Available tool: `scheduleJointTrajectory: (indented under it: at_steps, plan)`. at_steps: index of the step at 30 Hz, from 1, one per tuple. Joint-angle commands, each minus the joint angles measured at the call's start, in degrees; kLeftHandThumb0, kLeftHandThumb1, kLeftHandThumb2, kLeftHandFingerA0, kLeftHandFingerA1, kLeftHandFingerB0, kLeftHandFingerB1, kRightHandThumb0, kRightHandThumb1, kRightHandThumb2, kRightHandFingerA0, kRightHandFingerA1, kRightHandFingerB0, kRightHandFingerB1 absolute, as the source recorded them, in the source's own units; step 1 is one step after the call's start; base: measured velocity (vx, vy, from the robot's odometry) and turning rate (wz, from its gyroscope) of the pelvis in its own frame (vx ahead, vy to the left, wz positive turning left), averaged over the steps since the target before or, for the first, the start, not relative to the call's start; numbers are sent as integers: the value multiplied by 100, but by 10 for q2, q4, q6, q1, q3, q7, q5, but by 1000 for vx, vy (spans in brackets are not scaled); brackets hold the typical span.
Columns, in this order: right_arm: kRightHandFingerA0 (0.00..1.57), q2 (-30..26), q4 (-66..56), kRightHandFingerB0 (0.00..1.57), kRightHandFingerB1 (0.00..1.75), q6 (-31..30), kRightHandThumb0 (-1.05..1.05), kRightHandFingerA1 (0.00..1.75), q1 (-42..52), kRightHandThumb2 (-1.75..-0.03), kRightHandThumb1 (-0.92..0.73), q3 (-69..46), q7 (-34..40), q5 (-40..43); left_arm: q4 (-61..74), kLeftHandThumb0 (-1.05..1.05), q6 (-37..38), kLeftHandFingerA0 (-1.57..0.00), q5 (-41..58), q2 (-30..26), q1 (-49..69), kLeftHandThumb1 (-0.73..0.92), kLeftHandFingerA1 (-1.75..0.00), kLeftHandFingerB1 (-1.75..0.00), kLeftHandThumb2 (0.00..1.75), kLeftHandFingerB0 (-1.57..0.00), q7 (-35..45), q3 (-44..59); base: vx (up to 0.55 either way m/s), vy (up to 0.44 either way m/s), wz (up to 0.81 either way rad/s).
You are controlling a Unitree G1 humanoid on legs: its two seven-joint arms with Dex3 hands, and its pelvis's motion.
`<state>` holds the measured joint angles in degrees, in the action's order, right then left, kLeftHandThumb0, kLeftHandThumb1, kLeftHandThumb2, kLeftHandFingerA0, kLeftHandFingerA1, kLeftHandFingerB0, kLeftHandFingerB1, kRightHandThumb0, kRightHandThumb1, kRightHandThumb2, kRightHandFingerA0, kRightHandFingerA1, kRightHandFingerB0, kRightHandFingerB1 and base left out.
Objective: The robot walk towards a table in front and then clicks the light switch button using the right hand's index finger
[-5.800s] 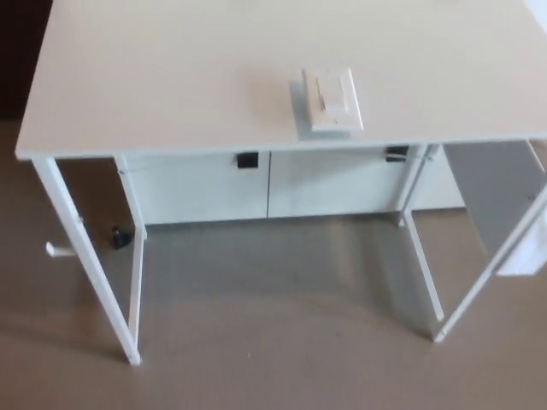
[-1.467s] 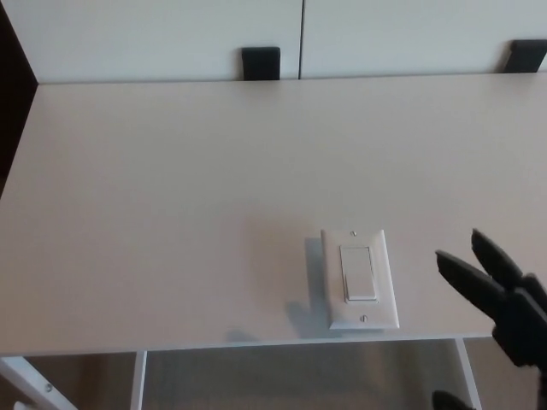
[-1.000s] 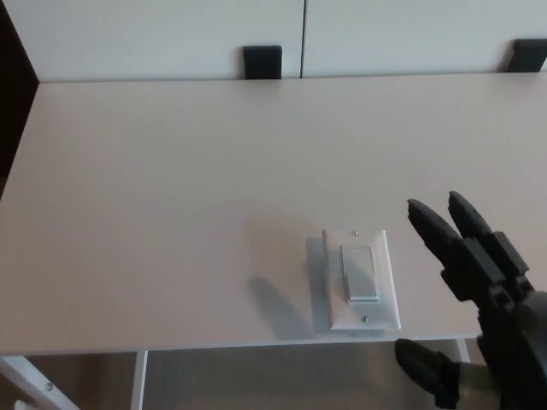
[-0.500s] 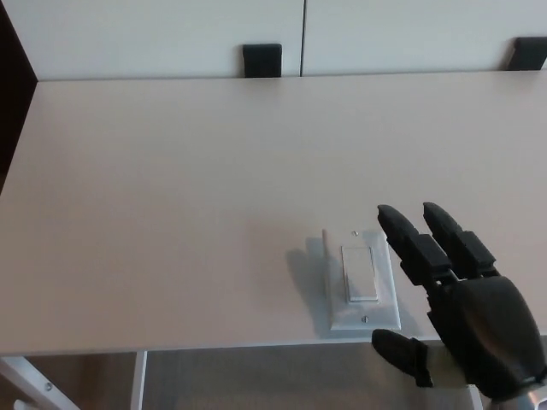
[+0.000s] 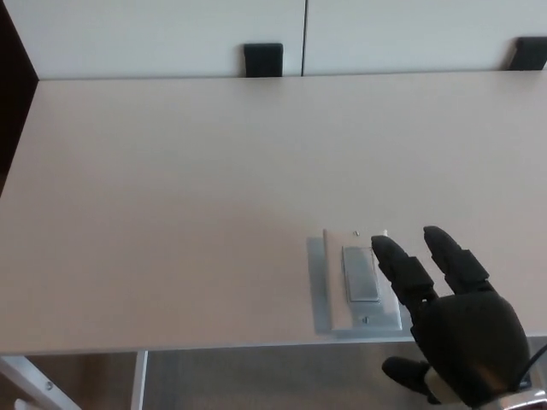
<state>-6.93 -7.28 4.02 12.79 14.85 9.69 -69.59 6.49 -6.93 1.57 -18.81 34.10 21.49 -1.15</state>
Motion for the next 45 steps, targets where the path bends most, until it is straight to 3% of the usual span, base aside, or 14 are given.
scheduleJointTrajectory:
  at_steps: [1,16,25,35,45]
  plan:
    - [0,-14,-34,0,19,-72,-69,7,25,-73,-34,20,3,-58,7,-27,-35,-42,15,-13,-3,76,-40,-34,64,-34,16,8,0,0,0]
    - [0,-34,-89,0,20,-90,-67,9,73,-75,-35,70,31,-63,11,-26,-44,-42,10,-22,-8,75,-40,-33,62,-33,17,3,0,0,0]
    - [0,-30,-72,5,24,-112,-70,7,47,-75,-36,86,10,-72,16,-26,-47,-43,10,-21,-8,77,-41,-34,64,-34,16,4,0,0,0]
    - [0,-26,4,5,16,-142,-75,1,-6,-74,-38,106,17,-71,14,-27,-46,-43,7,-22,-10,76,-41,-34,64,-33,15,3,0,0,0]
    - [0,-34,9,6,18,-154,-75,0,7,-73,-37,131,25,-68,12,-26,-42,-42,3,-25,-9,77,-41,-34,64,-33,16,0,0,0,0]
